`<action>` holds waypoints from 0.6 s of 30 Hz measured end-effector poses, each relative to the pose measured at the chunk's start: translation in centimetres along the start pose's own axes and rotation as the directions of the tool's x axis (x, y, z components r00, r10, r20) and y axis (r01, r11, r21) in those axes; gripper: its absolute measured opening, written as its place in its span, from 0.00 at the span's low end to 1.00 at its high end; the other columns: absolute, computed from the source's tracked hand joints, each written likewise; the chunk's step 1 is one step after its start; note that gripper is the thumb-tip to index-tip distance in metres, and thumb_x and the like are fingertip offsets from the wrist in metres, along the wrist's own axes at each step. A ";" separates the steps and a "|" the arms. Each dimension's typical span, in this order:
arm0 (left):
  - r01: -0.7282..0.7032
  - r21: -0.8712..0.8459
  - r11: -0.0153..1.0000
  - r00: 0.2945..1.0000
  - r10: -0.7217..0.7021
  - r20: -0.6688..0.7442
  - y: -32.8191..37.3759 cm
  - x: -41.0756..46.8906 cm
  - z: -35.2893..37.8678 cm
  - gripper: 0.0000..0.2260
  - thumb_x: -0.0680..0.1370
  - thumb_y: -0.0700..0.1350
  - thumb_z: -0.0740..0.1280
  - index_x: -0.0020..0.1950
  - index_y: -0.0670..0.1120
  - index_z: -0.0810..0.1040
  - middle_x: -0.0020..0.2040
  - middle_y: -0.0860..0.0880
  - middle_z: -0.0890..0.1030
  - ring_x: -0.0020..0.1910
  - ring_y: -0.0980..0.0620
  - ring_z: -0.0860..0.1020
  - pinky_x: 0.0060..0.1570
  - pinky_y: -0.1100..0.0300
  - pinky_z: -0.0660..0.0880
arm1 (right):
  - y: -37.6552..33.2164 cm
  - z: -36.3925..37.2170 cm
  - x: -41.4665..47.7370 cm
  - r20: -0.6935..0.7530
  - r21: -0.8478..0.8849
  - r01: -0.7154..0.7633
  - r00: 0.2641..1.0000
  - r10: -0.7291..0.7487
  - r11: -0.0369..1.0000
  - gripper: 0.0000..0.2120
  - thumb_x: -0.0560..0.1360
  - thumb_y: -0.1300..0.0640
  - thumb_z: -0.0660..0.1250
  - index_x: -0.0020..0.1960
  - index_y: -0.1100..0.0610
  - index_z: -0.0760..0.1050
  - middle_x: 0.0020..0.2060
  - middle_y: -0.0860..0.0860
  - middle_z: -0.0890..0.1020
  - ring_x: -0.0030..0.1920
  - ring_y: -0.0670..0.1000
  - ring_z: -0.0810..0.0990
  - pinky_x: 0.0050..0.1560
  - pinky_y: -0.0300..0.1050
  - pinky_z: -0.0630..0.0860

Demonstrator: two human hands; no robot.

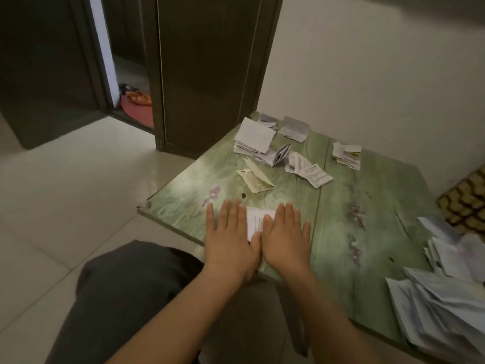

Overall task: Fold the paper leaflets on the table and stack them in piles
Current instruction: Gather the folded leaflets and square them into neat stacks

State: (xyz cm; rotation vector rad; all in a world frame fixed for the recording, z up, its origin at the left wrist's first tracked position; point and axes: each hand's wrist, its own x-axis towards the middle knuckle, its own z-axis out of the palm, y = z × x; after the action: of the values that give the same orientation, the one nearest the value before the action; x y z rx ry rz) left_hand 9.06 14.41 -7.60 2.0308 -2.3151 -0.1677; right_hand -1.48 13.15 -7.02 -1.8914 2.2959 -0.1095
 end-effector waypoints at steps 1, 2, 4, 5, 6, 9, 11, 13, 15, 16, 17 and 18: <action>0.033 -0.020 0.999 0.999 -0.033 0.024 0.0 -0.1 0.0 0.30 0.80 0.58 0.36 0.76 0.43 0.36 0.76 0.44 0.36 0.75 0.47 0.34 0.70 0.43 0.31 | 0.0 0.0 -0.1 0.002 0.005 -0.008 1.000 0.008 1.000 0.26 0.82 0.49 0.40 0.77 0.59 0.42 0.77 0.54 0.45 0.76 0.53 0.42 0.74 0.54 0.38; 0.066 -0.039 0.997 0.997 -0.065 0.043 0.1 -0.2 -0.1 0.30 0.80 0.59 0.37 0.76 0.42 0.36 0.76 0.43 0.36 0.75 0.46 0.35 0.71 0.44 0.31 | -0.1 -0.1 -0.1 -0.002 0.011 -0.007 1.000 0.007 1.000 0.26 0.82 0.49 0.40 0.77 0.59 0.42 0.77 0.54 0.45 0.76 0.53 0.42 0.74 0.54 0.38; 0.103 -0.084 0.991 0.993 -0.098 0.063 0.3 -0.5 -0.5 0.30 0.81 0.58 0.39 0.76 0.42 0.37 0.76 0.42 0.37 0.75 0.46 0.35 0.71 0.45 0.32 | -0.1 -0.2 -0.3 -0.008 0.013 0.000 1.000 0.000 1.000 0.27 0.82 0.48 0.40 0.77 0.60 0.42 0.77 0.54 0.45 0.76 0.53 0.42 0.74 0.54 0.38; 0.135 -0.123 0.983 0.990 -0.127 0.067 0.4 -0.6 -0.7 0.29 0.81 0.57 0.40 0.76 0.41 0.38 0.77 0.42 0.38 0.75 0.46 0.36 0.72 0.45 0.33 | -0.1 -0.2 -0.3 -0.010 0.014 0.003 1.000 -0.003 1.000 0.27 0.82 0.48 0.40 0.77 0.60 0.42 0.77 0.54 0.45 0.76 0.53 0.42 0.74 0.54 0.38; 0.175 -0.166 0.970 0.984 -0.165 0.071 0.4 -0.6 -0.8 0.29 0.81 0.56 0.41 0.77 0.41 0.40 0.77 0.41 0.39 0.75 0.45 0.37 0.73 0.45 0.35 | -0.2 -0.2 -0.3 -0.012 0.015 0.003 1.000 -0.003 1.000 0.27 0.82 0.48 0.39 0.77 0.60 0.42 0.77 0.55 0.45 0.76 0.53 0.42 0.74 0.54 0.38; 0.234 -0.235 0.943 0.972 -0.225 0.068 0.8 -0.2 -1.3 0.27 0.82 0.54 0.47 0.77 0.42 0.49 0.77 0.40 0.44 0.76 0.44 0.41 0.73 0.44 0.40 | -0.3 -0.3 -0.4 -0.020 0.024 0.007 1.000 -0.006 1.000 0.27 0.82 0.48 0.39 0.77 0.60 0.42 0.77 0.55 0.45 0.76 0.54 0.42 0.74 0.55 0.38; 0.268 -0.307 0.913 0.963 -0.250 0.097 1.3 0.0 -2.2 0.25 0.81 0.53 0.51 0.75 0.44 0.56 0.77 0.40 0.49 0.76 0.43 0.45 0.73 0.44 0.44 | -0.1 -0.2 -0.5 -0.019 0.022 0.013 1.000 -0.013 1.000 0.27 0.82 0.48 0.39 0.77 0.60 0.43 0.77 0.55 0.46 0.76 0.54 0.43 0.74 0.55 0.38; 0.313 -0.415 0.854 0.949 -0.291 0.117 2.2 0.3 -3.5 0.25 0.79 0.53 0.56 0.72 0.43 0.62 0.74 0.40 0.58 0.74 0.41 0.54 0.71 0.47 0.53 | 0.2 -0.1 -0.5 -0.019 0.003 0.029 0.999 -0.029 1.000 0.27 0.82 0.48 0.39 0.76 0.60 0.42 0.77 0.56 0.45 0.76 0.54 0.42 0.74 0.55 0.39; 0.404 -0.549 0.732 0.911 -0.376 0.169 2.9 0.9 -4.7 0.25 0.78 0.52 0.60 0.71 0.41 0.61 0.72 0.40 0.60 0.70 0.41 0.60 0.66 0.50 0.60 | 0.4 0.0 -0.5 -0.020 -0.021 0.048 0.999 -0.049 0.999 0.27 0.82 0.49 0.42 0.76 0.61 0.41 0.77 0.56 0.45 0.76 0.55 0.41 0.74 0.55 0.39; 0.467 -0.614 0.636 0.877 -0.420 0.232 3.0 1.3 -5.2 0.27 0.78 0.50 0.62 0.72 0.40 0.58 0.72 0.39 0.59 0.70 0.40 0.60 0.65 0.51 0.62 | 0.5 0.0 -0.6 -0.024 -0.023 0.050 0.998 -0.051 0.998 0.28 0.82 0.49 0.43 0.76 0.61 0.41 0.76 0.56 0.44 0.76 0.55 0.41 0.74 0.56 0.39; 0.526 -0.658 0.539 0.838 -0.462 0.291 3.0 2.0 -5.4 0.29 0.77 0.49 0.63 0.73 0.40 0.56 0.72 0.39 0.59 0.69 0.40 0.61 0.64 0.52 0.64 | 0.5 -0.1 -0.5 -0.031 -0.015 0.053 0.998 -0.054 0.998 0.28 0.82 0.48 0.44 0.76 0.61 0.41 0.76 0.56 0.44 0.76 0.55 0.41 0.74 0.56 0.39; 0.564 -0.675 0.477 0.809 -0.483 0.335 2.7 2.7 -5.5 0.32 0.76 0.49 0.66 0.73 0.39 0.55 0.71 0.38 0.60 0.68 0.41 0.64 0.61 0.53 0.66 | 0.4 -0.1 -0.4 -0.038 0.003 0.056 0.998 -0.056 0.998 0.28 0.82 0.48 0.42 0.76 0.61 0.41 0.76 0.56 0.45 0.76 0.55 0.41 0.74 0.56 0.39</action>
State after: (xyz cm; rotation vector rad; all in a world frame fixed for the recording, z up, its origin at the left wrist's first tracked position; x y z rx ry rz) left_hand 6.64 11.87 -1.85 2.1304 -1.1537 -1.0821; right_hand -1.79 13.65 -6.91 -1.9682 2.2654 -0.1581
